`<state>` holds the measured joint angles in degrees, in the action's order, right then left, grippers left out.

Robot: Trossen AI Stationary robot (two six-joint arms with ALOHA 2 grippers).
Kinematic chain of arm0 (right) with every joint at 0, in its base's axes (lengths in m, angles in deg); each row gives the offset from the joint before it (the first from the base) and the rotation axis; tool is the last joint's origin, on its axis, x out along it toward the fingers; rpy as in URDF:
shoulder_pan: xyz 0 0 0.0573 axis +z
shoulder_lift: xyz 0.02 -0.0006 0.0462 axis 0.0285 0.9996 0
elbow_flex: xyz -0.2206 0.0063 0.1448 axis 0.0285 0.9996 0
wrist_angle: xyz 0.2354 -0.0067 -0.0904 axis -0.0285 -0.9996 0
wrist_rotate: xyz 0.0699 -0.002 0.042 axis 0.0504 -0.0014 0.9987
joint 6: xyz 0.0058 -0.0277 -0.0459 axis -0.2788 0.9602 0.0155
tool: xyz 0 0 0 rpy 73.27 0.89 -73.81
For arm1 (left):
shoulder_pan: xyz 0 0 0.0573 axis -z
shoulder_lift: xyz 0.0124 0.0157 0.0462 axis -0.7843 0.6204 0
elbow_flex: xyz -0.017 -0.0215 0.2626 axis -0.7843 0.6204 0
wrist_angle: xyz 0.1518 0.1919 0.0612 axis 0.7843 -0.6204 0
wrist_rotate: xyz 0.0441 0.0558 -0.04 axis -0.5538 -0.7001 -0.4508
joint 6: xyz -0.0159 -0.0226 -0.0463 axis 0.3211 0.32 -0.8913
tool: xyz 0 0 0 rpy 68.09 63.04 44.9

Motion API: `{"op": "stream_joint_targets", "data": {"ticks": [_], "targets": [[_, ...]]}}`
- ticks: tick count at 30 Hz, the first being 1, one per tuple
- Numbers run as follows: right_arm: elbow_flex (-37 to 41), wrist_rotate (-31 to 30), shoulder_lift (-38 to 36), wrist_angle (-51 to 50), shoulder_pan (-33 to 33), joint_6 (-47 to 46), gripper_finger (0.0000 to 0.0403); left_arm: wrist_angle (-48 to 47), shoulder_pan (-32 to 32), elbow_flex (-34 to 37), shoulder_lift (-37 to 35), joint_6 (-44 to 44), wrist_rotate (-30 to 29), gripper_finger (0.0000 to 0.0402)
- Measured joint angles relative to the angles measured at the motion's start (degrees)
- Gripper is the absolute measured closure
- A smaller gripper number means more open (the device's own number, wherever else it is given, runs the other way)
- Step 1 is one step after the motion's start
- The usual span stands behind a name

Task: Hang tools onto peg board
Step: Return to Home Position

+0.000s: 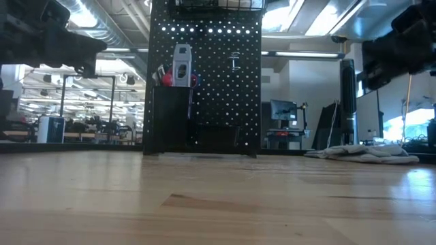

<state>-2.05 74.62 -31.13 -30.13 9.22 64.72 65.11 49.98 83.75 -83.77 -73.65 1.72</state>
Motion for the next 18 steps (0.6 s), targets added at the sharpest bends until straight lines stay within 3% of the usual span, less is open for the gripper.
{"op": "stream_joint_targets", "data": {"ticks": [4,8,18], "targets": [[0.02,1.97,-1.97,-0.30,-1.98,-0.40,0.0375,0.21,-1.94,0.02,-0.02,-0.24,0.26,0.0398],[0.04,-2.36,-0.44,-0.94,-1.98,-1.43,0.0375,0.04,-2.83,0.02,-0.01,-1.44,0.22,0.0398],[0.07,-2.81,0.29,-0.98,-1.98,2.50,0.0375,-0.34,-2.89,0.02,0.28,-1.90,-1.33,0.0398]]}}
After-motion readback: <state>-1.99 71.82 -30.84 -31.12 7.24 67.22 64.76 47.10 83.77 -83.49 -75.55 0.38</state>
